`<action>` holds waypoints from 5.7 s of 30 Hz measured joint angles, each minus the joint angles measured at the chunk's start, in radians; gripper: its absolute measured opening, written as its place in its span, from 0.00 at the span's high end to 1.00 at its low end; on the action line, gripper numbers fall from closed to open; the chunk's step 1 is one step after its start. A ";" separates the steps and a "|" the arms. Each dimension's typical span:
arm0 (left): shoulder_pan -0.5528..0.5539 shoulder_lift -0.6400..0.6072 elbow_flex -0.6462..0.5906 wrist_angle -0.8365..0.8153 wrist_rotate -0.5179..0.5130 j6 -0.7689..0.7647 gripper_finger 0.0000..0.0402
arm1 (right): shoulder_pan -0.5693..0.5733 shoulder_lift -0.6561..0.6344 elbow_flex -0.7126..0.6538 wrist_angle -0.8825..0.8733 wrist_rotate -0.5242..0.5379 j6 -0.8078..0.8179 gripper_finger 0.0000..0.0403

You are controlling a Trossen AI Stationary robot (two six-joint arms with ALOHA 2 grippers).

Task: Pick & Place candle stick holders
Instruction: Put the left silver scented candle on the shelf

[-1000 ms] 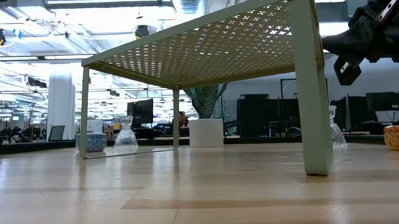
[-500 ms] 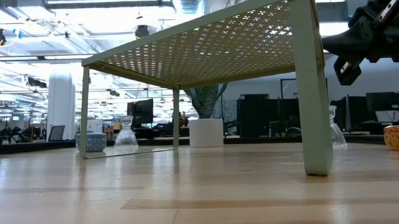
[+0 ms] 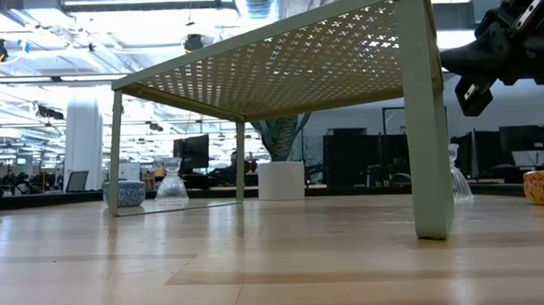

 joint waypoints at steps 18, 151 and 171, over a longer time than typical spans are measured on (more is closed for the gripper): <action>-0.216 0.081 -0.001 -0.296 -0.091 -0.247 0.00 | 0.000 0.000 0.000 0.000 0.000 0.000 1.00; -1.064 0.545 -0.001 -0.607 -0.290 -1.114 0.00 | 0.000 0.000 0.000 0.000 0.000 0.000 1.00; -1.072 0.590 -0.002 -0.563 -0.213 -1.132 0.00 | 0.000 0.000 0.000 0.000 0.000 0.000 1.00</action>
